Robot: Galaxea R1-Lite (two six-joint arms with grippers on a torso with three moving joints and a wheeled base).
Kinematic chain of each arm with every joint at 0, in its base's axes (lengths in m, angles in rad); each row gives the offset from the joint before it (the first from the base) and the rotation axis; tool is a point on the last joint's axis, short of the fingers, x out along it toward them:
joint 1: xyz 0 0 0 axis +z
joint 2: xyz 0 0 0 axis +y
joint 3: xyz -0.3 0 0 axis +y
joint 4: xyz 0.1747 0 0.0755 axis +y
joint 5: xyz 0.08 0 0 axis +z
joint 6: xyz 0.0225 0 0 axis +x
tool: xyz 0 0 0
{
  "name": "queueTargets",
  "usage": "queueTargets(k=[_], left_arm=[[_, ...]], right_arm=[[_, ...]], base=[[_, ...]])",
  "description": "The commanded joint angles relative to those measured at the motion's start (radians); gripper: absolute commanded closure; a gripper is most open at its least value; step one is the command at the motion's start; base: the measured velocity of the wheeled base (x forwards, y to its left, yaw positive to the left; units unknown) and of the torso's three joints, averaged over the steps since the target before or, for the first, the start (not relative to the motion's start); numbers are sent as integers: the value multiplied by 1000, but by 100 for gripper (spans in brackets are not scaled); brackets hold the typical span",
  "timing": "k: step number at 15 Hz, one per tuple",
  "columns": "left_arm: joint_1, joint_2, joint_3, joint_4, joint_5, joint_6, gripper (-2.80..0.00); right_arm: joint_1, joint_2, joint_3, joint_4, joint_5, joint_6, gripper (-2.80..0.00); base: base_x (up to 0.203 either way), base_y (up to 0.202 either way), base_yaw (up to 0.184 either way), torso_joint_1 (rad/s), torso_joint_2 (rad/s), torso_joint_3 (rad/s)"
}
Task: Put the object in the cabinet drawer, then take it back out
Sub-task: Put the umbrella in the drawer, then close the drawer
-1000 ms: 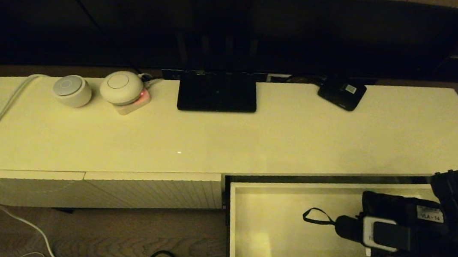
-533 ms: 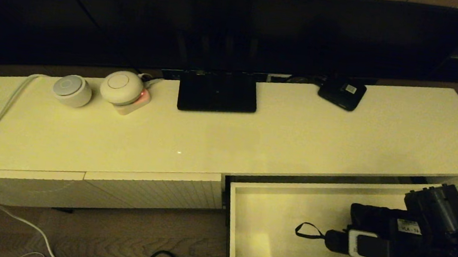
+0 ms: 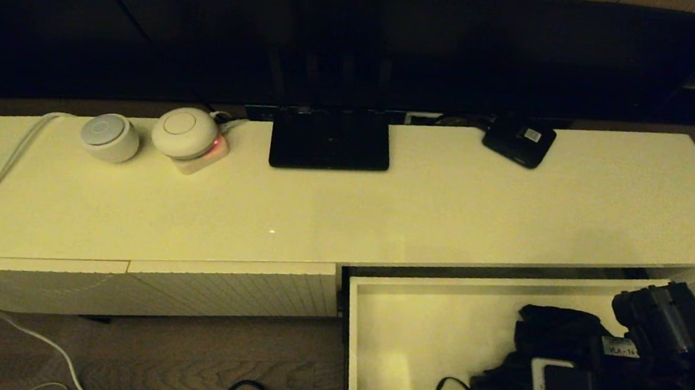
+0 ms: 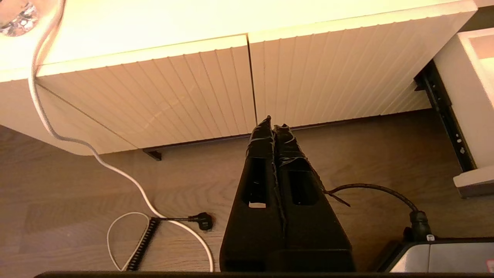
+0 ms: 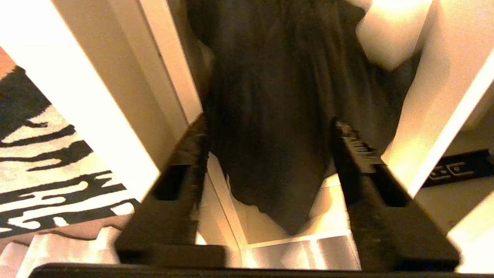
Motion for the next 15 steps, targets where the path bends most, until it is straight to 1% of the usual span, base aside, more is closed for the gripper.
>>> queueTargets(k=[1,3,5,9,10,12,13,15], left_arm=[[0,0,3,0,0,1,0],[0,0,3,0,0,1,0],[0,0,3,0,0,0,0],[0,0,3,0,0,1,0],[0,0,3,0,0,0,0],[0,0,3,0,0,0,0],[0,0,3,0,0,2,0],[0,0,3,0,0,1,0]], right_arm=[[1,-16,-10,-6,0,-4,-280],[4,-33,-8,-31,0,0,-280],[21,-97,-18,-40,1,23,-280],[61,-273,-35,2,4,65,-280],[79,-306,-31,34,4,86,-280],[109,-374,-24,155,5,120,-280],[121,-407,-19,207,6,134,0],[162,-453,11,249,8,141,0]], base=[[0,0,0,0,0,0],[0,0,0,0,0,0],[0,0,0,0,0,0],[0,0,0,0,0,0],[0,0,0,0,0,0],[0,0,0,0,0,0],[0,0,0,0,0,0],[0,0,0,0,0,0]])
